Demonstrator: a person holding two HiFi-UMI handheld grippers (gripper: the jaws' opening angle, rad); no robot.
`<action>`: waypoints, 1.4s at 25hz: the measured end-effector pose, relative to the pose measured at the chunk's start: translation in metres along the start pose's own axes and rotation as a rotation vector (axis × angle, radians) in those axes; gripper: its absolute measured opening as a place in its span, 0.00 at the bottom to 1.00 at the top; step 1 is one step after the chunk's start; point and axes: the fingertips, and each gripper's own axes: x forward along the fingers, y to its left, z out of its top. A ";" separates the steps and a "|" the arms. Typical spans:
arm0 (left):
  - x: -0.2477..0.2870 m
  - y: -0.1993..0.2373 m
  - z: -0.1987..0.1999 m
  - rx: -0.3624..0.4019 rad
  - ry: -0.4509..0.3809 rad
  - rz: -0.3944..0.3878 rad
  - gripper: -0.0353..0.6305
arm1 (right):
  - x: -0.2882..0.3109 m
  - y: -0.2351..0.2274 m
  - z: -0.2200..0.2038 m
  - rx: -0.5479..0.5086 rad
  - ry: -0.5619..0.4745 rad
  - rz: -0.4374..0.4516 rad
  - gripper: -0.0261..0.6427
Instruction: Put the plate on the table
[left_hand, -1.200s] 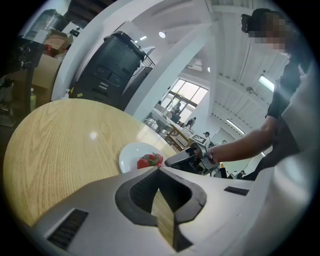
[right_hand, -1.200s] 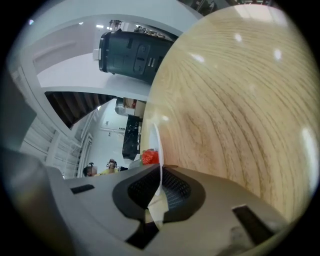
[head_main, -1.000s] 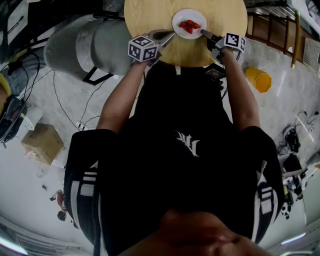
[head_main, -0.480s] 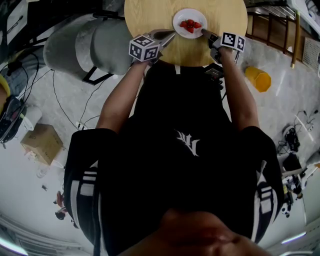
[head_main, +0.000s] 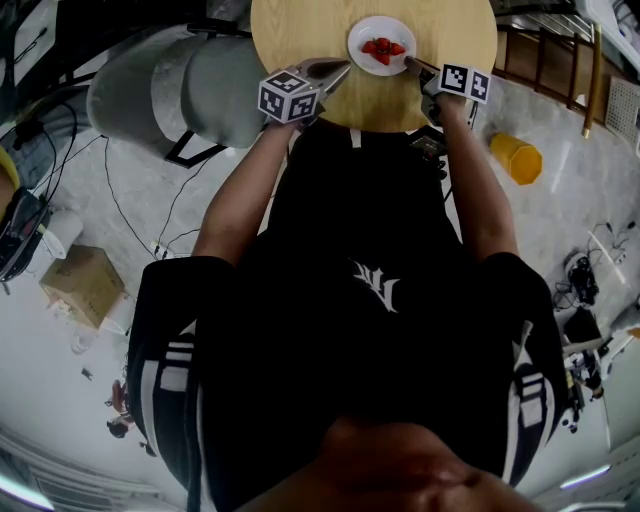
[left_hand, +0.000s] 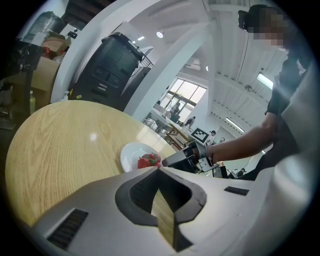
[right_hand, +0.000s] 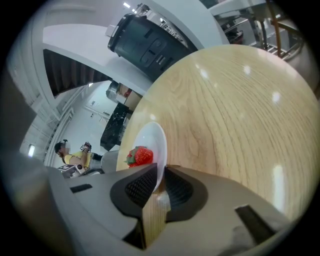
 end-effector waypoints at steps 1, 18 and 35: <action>0.001 0.000 0.000 0.000 0.000 0.000 0.05 | 0.000 -0.001 0.000 -0.012 0.003 -0.007 0.12; 0.002 -0.003 -0.004 0.009 0.003 -0.008 0.05 | -0.001 0.000 0.006 -0.142 -0.028 -0.102 0.13; -0.002 0.000 -0.006 0.010 0.008 -0.009 0.05 | 0.000 -0.004 0.005 -0.266 -0.014 -0.197 0.15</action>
